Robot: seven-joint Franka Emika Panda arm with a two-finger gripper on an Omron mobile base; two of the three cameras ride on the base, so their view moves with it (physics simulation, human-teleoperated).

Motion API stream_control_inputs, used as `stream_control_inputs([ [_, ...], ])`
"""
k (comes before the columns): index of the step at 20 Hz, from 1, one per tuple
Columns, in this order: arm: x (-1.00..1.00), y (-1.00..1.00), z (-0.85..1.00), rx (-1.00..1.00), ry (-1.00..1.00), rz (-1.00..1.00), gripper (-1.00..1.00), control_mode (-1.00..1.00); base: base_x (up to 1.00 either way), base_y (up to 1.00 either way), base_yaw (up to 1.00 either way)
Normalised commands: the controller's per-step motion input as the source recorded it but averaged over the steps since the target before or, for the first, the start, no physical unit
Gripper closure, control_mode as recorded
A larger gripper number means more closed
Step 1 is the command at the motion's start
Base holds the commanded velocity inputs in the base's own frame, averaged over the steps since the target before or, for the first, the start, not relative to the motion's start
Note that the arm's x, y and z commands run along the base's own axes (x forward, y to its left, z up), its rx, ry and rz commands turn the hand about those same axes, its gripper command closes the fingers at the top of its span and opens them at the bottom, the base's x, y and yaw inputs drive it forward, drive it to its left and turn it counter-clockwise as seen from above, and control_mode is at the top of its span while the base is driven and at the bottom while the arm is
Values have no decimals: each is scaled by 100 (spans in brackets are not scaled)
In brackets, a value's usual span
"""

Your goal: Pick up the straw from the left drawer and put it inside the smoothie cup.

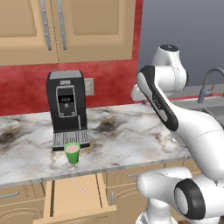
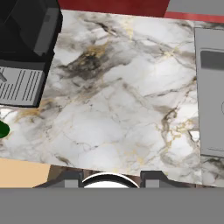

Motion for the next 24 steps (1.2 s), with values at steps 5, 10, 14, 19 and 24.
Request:
stream_control_inputs([
  [5,0,10,0,-2,0,1,-100,-100,0,0,0],
  [10,-19,49,-3,-2,0,13,-100,-100,0,0,0],
  [14,-80,56,-14,-1,0,16,-100,-100,0,0,0],
  [19,-96,65,-23,-5,0,18,-100,-100,0,0,0],
  [24,-57,45,-24,-2,1,17,-100,-100,0,0,0],
])
